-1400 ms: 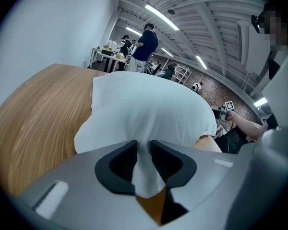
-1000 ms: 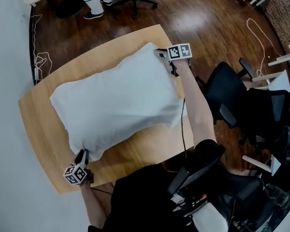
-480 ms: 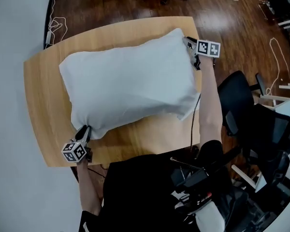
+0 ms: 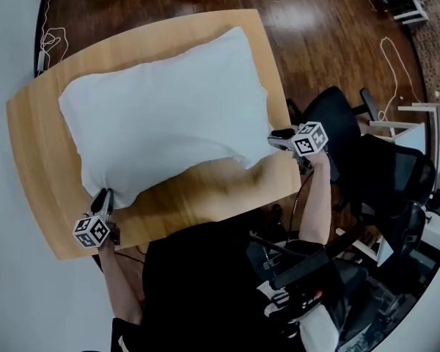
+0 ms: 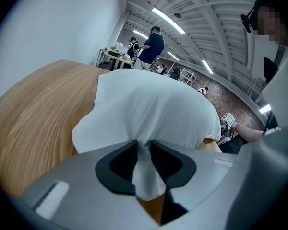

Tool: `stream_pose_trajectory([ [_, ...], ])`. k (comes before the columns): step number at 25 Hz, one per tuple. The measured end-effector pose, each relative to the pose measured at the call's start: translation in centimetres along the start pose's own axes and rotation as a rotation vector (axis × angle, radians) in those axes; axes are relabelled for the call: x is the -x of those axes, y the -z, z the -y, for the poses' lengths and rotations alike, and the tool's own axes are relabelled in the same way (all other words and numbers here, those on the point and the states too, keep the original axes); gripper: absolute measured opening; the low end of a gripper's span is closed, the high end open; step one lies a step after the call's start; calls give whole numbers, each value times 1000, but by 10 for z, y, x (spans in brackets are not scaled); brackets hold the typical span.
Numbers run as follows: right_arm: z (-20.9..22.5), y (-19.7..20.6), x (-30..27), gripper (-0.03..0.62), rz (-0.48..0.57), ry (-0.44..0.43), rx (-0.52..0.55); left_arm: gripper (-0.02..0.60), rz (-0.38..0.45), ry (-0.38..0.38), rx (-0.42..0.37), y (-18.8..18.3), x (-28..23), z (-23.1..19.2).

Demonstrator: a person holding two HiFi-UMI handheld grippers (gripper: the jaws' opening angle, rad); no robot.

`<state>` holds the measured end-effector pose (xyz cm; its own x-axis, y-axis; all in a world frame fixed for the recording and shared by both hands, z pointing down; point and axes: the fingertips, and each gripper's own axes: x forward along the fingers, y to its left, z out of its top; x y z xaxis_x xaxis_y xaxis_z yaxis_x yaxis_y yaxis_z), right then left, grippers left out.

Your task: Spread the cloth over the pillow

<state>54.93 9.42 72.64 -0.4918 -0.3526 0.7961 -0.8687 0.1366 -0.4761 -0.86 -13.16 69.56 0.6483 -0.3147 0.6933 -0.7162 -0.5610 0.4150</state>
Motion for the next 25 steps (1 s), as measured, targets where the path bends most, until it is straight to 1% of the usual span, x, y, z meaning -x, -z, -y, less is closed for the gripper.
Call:
stream_pose_trajectory([
  [1,2,19,-7,139,-49,46,-7,91,-9,0,-5,2,0,-2],
  [2,5,30,-6,135,-67,96,-9,91,-20,0,-12,3,0,-3],
  [4,8,34,12,135,-52,170,-2,91,-30,3,-18,5,-1,-2],
  [5,11,29,25,137,-11,186,-8,91,-28,4,-16,6,-1,-2],
  [6,16,20,39,137,62,194,-30,91,-25,4,-16,6,0,-2],
  [8,29,-10,65,137,271,198,-90,91,-24,1,-23,6,0,-3],
  [9,31,-28,72,137,359,188,-103,91,-26,0,-28,7,-1,-3],
  [10,29,-43,69,135,406,164,-96,91,-27,2,-30,9,-2,-2],
  [11,24,-52,58,135,402,134,-77,91,-27,4,-31,10,-4,-2],
  [12,21,-52,39,133,344,121,-54,91,-27,7,-32,10,-5,-2],
  [13,24,-43,19,133,243,144,-28,91,-27,9,-33,10,-6,-3],
  [14,31,-31,4,133,138,201,-8,92,-28,9,-34,11,-5,-5],
  [15,38,-19,-1,133,64,272,1,91,-30,11,-37,13,-6,-7],
  [16,43,-10,4,132,32,345,-2,92,-33,19,-40,15,-8,-9],
  [17,43,-6,14,129,36,410,-10,92,-36,36,-45,17,-11,-8],
  [18,38,-6,29,120,73,460,-19,92,-39,57,-51,16,-13,-5],
  [19,26,-12,43,114,140,486,-22,92,-44,77,-60,15,-13,-2],
  [20,7,-22,55,109,225,484,-16,92,-52,90,-71,15,-9,-1],
  [21,-17,-33,62,100,299,466,-2,92,-63,97,-80,17,-1,-2],
  [22,-44,-38,64,94,339,451,20,92,-75,97,-88,21,10,-5],
  [23,-71,-40,61,92,344,445,47,91,-90,92,-96,27,24,-11],
  [24,-98,-41,53,86,337,434,71,74,-110,80,-110,34,39,-18],
  [25,-122,-42,39,84,334,408,83,66,-137,68,-129,43,50,-25],
])
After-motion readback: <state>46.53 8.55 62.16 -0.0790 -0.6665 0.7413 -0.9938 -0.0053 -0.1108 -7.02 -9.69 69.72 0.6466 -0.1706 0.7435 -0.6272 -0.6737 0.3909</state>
